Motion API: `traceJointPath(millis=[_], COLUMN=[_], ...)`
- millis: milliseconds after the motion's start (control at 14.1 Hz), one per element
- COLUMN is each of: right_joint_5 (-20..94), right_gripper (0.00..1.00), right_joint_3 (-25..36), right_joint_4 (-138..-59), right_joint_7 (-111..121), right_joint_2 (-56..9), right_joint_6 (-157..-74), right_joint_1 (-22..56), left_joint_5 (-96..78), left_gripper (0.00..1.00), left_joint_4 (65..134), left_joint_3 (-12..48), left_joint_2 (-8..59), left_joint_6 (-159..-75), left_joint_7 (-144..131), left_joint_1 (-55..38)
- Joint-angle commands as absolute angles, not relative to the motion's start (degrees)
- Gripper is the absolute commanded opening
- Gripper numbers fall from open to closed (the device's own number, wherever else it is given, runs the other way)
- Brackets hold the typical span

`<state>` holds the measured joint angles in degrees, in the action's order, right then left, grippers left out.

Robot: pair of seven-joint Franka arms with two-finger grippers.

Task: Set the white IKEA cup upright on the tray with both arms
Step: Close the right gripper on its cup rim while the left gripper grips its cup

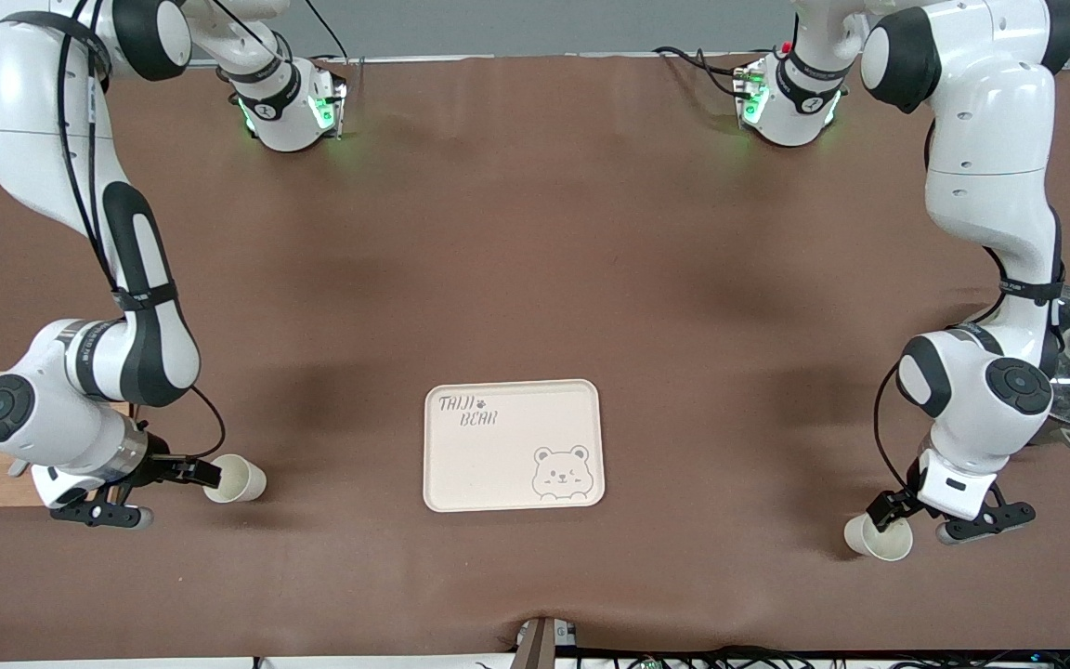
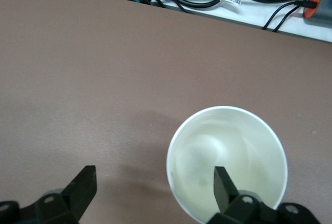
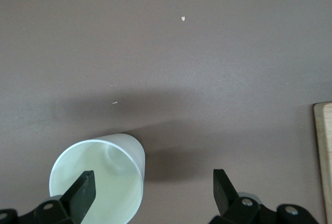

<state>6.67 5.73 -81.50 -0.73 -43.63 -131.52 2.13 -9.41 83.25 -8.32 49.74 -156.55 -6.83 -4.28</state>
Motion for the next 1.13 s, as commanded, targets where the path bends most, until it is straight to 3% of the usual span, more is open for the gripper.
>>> traceJointPath(millis=[0,71,142,354,849,1061], right_joint_5=[7.74,7.73,7.73,7.82,7.82,9.22], right_gripper=[1.00,1.00,1.00,1.00,1.00,0.70], right_joint_3=[5.63,5.62,5.62,5.62,5.28,5.10], right_joint_4=[-80.42,-80.59,-80.68,-80.68,-81.12,-81.12], right_joint_7=[-1.32,-1.32,-1.32,-1.32,-0.70,-0.79], right_joint_2=[-45.26,-45.61,-45.96,-46.93,-47.81,-47.72], right_joint_6=[-133.41,-134.29,-134.47,-134.82,-136.93,-137.02], right_joint_1=[2.98,3.51,3.52,3.60,3.43,3.25], left_joint_5=[-12.65,-12.74,-12.83,-12.74,-12.83,-12.57], left_gripper=[0.49,0.30,0.17,0.00,0.00,0.00], left_joint_4=[82.18,82.18,82.18,82.18,82.09,81.65], left_joint_3=[-8.00,-8.00,-8.00,-8.00,-8.09,-8.09], left_joint_2=[50.10,50.10,50.01,49.92,48.17,46.41], left_joint_6=[-157.06,-157.06,-157.06,-157.06,-156.54,-152.16], left_joint_7=[-6.59,-6.68,-6.85,-7.12,-7.12,-9.22], left_joint_1=[-4.22,-4.39,-4.48,-4.57,-5.36,-5.89])
